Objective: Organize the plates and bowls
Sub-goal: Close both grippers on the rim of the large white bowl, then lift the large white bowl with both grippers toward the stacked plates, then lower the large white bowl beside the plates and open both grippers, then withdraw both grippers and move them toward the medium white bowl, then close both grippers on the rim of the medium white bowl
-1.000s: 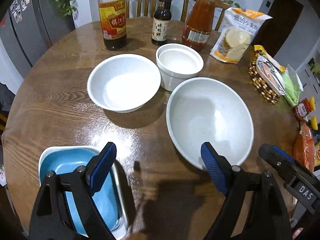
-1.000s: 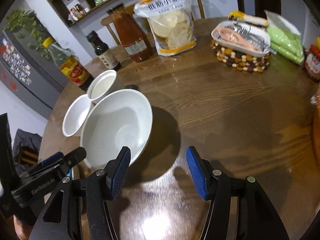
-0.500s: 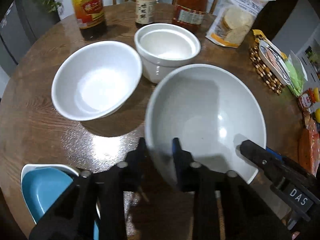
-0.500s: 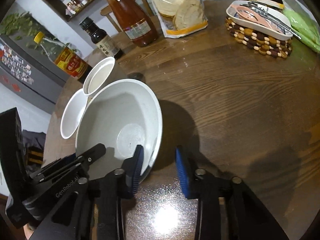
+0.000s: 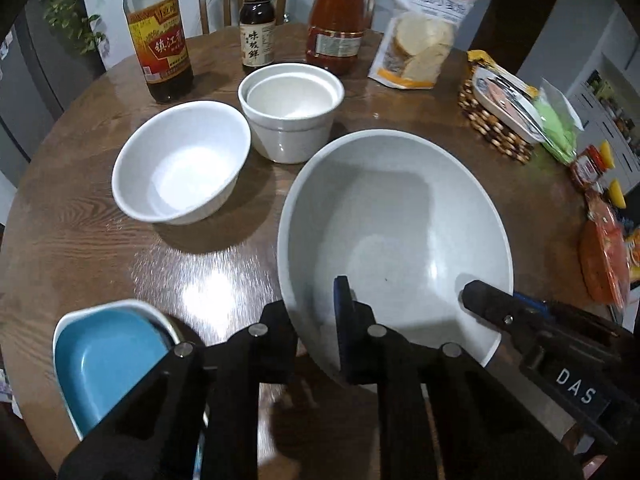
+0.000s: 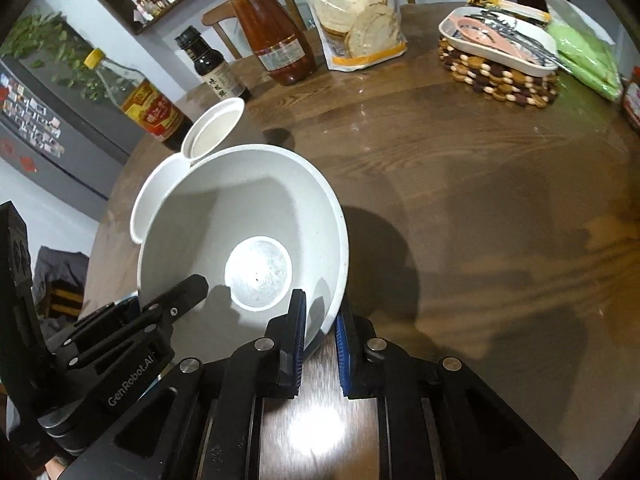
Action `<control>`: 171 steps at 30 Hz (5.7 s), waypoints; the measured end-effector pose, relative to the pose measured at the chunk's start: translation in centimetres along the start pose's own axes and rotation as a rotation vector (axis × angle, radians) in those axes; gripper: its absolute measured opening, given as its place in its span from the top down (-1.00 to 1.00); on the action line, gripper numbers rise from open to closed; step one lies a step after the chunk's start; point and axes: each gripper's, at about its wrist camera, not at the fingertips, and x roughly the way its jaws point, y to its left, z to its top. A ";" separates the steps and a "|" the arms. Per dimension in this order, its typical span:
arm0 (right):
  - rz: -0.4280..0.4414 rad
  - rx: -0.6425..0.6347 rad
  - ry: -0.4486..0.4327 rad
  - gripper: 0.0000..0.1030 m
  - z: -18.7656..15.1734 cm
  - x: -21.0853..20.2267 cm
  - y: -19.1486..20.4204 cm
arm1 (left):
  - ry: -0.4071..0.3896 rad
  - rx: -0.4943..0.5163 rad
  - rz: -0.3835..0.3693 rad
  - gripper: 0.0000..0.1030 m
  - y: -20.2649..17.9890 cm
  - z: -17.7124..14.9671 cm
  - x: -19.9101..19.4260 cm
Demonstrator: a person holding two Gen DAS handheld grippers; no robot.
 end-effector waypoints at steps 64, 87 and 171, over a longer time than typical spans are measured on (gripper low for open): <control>-0.058 0.039 -0.001 0.03 -5.6 -3.1 -0.5 | -0.004 -0.033 0.039 -0.29 1.7 -5.8 -2.4; 0.037 -0.019 -0.182 -0.13 -2.6 -9.6 1.2 | -0.235 -0.001 0.071 -0.78 3.3 -2.6 -10.8; 0.055 -0.044 0.131 0.62 6.7 11.1 13.3 | 0.070 -0.060 0.014 0.71 14.9 7.5 6.3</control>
